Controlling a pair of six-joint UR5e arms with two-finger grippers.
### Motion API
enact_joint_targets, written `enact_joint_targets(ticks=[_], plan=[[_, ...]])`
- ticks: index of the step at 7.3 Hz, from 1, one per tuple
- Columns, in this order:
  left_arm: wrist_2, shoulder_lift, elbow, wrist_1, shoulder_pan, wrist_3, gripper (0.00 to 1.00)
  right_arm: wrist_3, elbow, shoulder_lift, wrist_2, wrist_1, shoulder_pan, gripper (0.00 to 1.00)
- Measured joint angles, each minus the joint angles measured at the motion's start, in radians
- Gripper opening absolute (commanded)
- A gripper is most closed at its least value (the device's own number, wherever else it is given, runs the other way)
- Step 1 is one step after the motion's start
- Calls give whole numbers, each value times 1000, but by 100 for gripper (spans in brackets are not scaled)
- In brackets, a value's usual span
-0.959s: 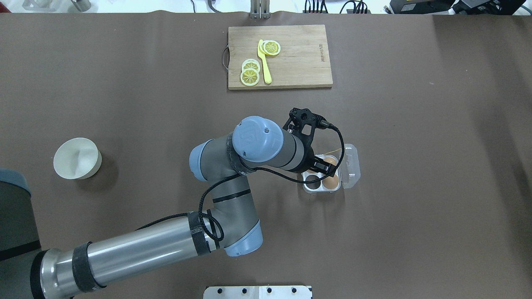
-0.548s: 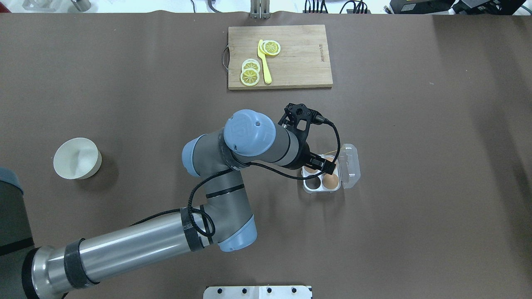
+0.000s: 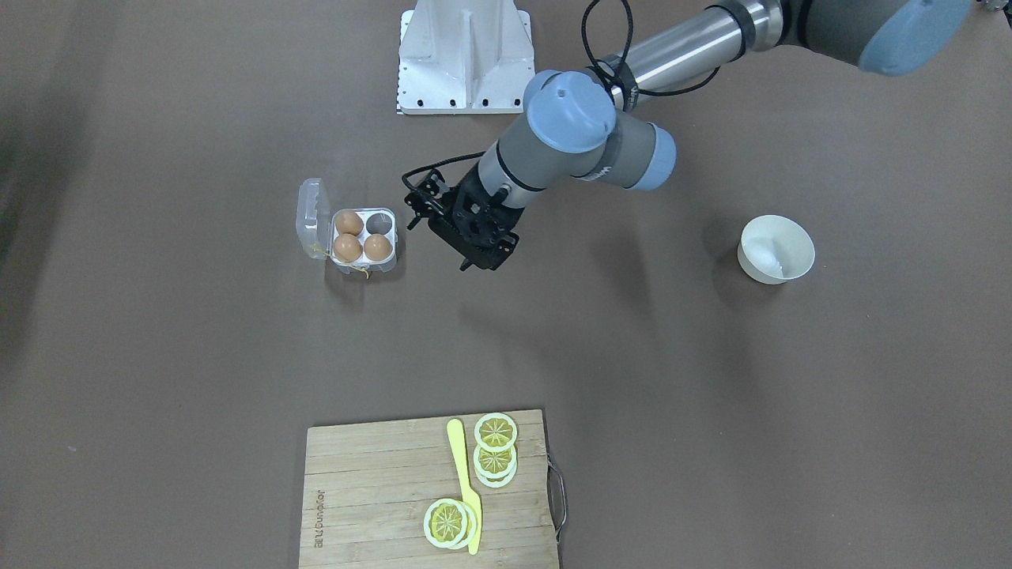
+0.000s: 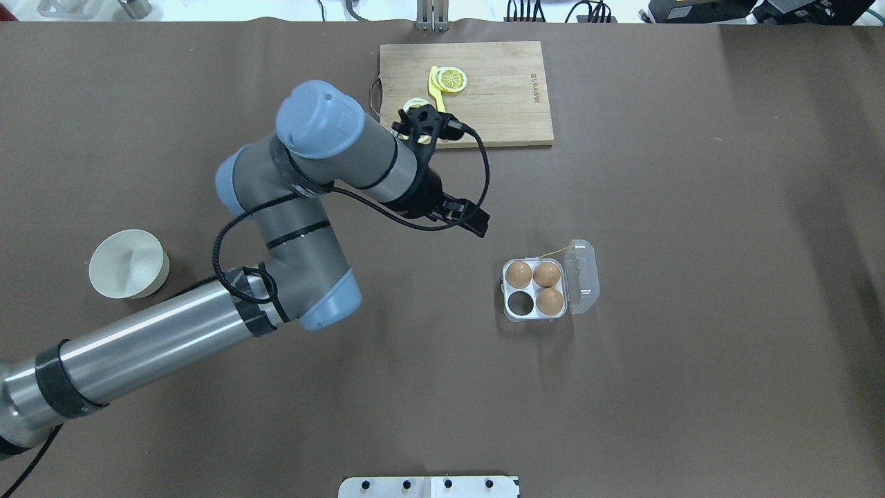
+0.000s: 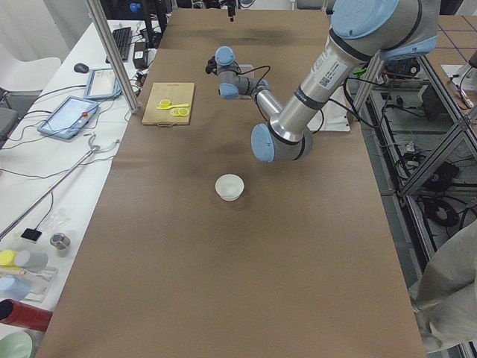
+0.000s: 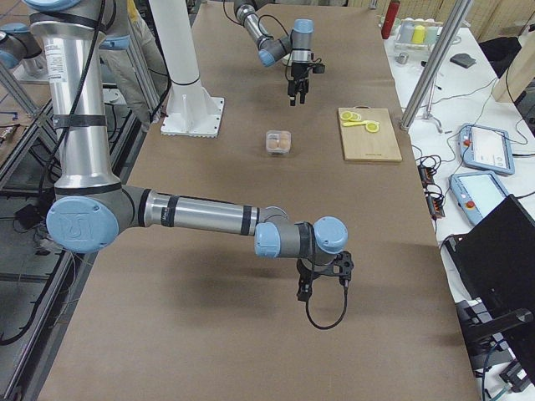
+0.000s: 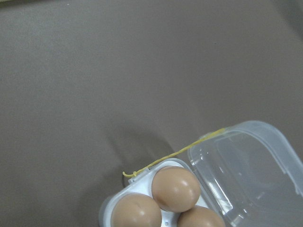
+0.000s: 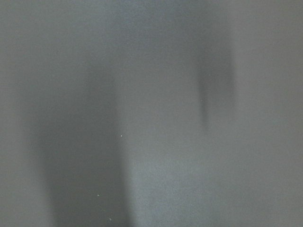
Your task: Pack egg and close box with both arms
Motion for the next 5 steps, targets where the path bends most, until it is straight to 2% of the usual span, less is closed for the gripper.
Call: enact_joint_targets(ticks=[2,5], plan=[[-160,80,-6,1,-151,115,97,-5,0,2,0,0,0,100],[-277,226,-52,8,-334,250,97,-11,-2,4,-1,0,0,100]])
